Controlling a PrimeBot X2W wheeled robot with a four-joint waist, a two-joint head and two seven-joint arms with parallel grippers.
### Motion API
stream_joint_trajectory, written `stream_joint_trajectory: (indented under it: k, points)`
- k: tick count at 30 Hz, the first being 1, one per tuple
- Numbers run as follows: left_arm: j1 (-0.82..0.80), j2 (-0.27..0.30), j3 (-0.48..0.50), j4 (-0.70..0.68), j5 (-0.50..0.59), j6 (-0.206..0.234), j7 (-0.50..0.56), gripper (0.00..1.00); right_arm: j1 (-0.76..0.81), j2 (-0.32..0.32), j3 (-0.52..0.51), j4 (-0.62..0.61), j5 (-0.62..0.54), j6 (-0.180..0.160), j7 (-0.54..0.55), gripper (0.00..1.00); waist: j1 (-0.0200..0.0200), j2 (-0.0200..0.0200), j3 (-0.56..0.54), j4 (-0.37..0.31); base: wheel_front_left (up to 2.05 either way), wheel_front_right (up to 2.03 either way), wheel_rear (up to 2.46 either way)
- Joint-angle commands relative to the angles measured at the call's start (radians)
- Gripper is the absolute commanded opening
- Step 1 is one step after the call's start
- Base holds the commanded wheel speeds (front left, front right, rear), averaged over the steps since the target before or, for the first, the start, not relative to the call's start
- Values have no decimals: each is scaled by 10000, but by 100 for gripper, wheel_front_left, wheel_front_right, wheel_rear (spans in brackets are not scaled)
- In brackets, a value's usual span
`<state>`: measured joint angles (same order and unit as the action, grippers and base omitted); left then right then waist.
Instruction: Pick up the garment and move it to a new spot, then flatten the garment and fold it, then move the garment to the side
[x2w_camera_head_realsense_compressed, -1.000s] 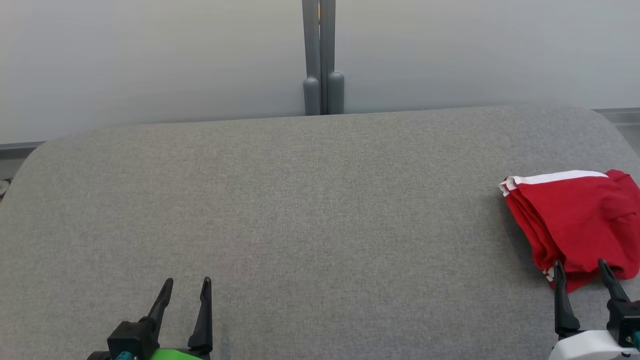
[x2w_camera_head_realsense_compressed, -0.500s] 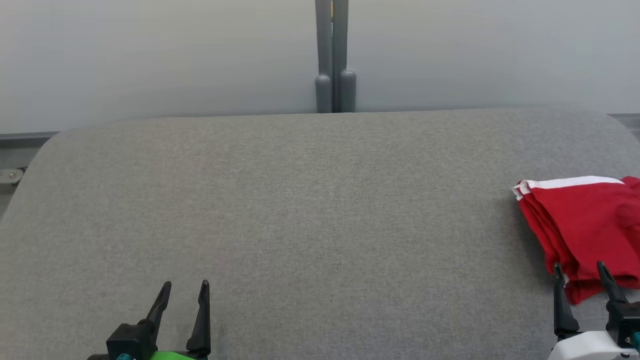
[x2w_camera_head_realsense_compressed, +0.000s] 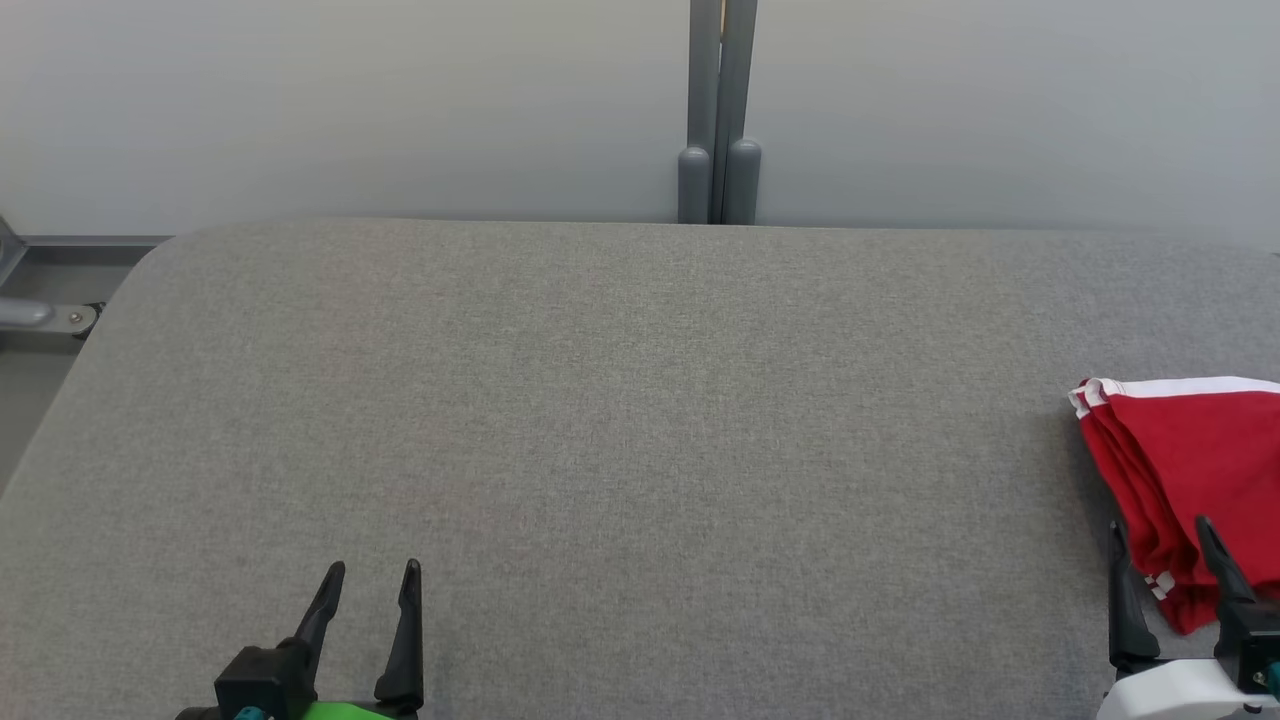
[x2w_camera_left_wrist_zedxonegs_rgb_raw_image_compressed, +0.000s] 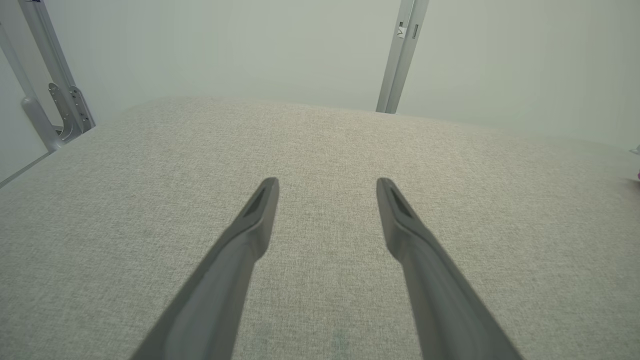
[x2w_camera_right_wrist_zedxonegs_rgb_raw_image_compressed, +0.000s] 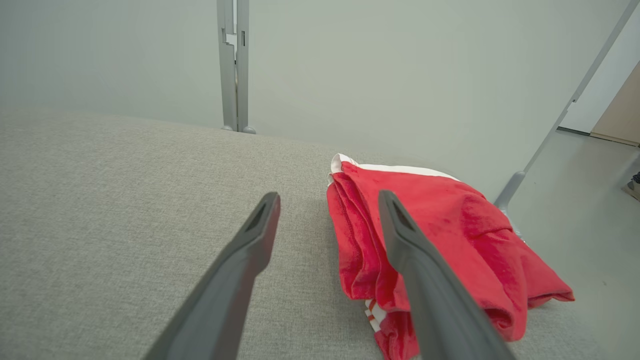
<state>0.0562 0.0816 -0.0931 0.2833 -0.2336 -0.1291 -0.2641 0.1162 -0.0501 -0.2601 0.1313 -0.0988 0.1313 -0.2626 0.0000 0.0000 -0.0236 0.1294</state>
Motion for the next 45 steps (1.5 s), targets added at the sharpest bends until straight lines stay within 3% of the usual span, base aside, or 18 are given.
stream_joint_trajectory:
  k: [1, 16, 17, 22, 45]
  points:
    - [20, 42, 11, -18, -4, -25, 5, 100, 36, -13, -6, -46, -25, -12, -27, 100, 0, 0, -2, 2, 0, 0, 0]
    - [18, 50, -97, -66, -115, -25, 6, 100, 118, -14, 110, -72, -202, -12, -25, 100, 0, 0, 3, 19, 0, 0, 0]
    - [3, 0, -100, -16, -130, -4, -2, 0, 24, 10, 107, -25, -177, 2, 0, 0, 0, 0, 4, 20, 0, 0, 0]
    - [161, -70, -124, 365, -219, -3, 18, 0, 0, 181, 101, 462, -88, 6, 70, 0, 0, 0, 6, 16, 0, 0, 0]
    - [-300, -8, 311, 82, -4169, -4, 950, 0, -514, 117, 487, 487, 4762, 2, 1087, 0, 0, 0, 50, -217, 0, 0, 0]
